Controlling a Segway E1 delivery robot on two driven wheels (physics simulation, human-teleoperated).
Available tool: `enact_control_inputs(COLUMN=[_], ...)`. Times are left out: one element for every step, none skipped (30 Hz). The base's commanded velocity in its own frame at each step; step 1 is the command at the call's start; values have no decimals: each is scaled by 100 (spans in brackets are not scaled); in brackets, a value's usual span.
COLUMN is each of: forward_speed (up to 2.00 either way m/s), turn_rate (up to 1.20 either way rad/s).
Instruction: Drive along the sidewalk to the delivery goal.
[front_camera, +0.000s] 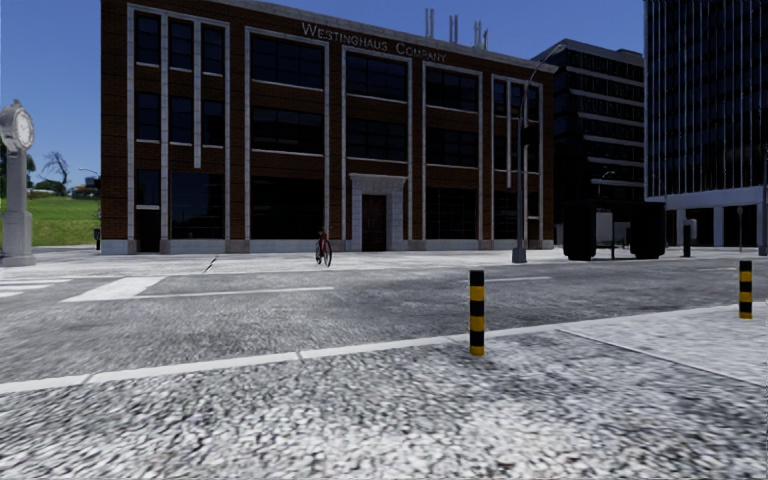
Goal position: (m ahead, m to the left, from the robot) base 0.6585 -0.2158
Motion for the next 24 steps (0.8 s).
enact_control_inputs(forward_speed=[153,153,153,153,153,153,152,141,128,116,106,106,98,89,83,82,82,72,72,0,0,0,0,0], turn_rate=[0,0,0,0,0,0,0,0,0,0,0,0,0,0,0,0,0,0,0,0,0,0,0,0])
